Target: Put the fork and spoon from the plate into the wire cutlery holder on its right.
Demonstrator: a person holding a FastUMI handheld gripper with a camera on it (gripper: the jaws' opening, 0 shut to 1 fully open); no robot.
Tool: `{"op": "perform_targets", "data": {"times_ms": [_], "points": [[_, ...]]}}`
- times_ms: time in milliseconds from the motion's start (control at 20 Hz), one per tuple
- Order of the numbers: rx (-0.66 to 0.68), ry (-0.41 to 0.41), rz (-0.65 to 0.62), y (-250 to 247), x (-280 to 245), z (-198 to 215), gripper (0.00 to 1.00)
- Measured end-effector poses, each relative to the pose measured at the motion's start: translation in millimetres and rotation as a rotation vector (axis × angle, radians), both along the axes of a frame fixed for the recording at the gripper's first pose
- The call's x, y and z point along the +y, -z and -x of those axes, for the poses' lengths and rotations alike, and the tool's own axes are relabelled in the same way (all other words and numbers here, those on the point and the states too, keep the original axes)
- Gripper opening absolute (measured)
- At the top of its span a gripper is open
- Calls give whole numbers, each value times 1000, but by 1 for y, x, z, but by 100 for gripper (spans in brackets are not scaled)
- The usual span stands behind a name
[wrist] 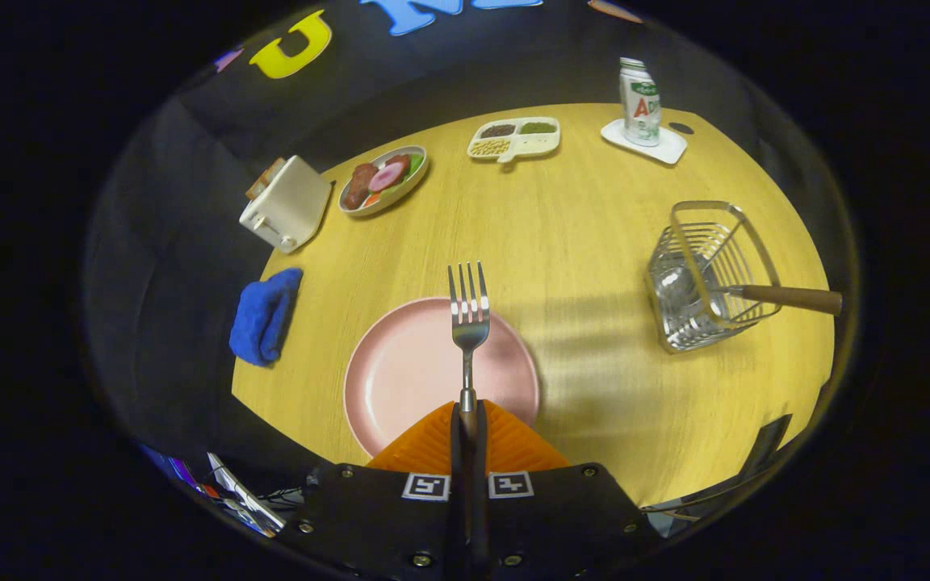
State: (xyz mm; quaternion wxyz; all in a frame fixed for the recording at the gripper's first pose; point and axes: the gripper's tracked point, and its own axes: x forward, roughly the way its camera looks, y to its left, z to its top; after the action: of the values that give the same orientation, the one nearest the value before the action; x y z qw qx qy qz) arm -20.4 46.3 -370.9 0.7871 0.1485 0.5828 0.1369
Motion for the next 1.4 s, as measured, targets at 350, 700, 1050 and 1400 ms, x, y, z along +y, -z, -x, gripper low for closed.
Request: {"op": "perform_targets", "data": {"times_ms": [350, 700, 1050, 1400], "points": [[9, 182, 78, -13, -104, -14, 3], [67, 161, 141, -11, -134, -5, 3], [140, 117, 166, -3, -135, -5, 3], [145, 122, 183, -3, -137, -10, 6]]}}
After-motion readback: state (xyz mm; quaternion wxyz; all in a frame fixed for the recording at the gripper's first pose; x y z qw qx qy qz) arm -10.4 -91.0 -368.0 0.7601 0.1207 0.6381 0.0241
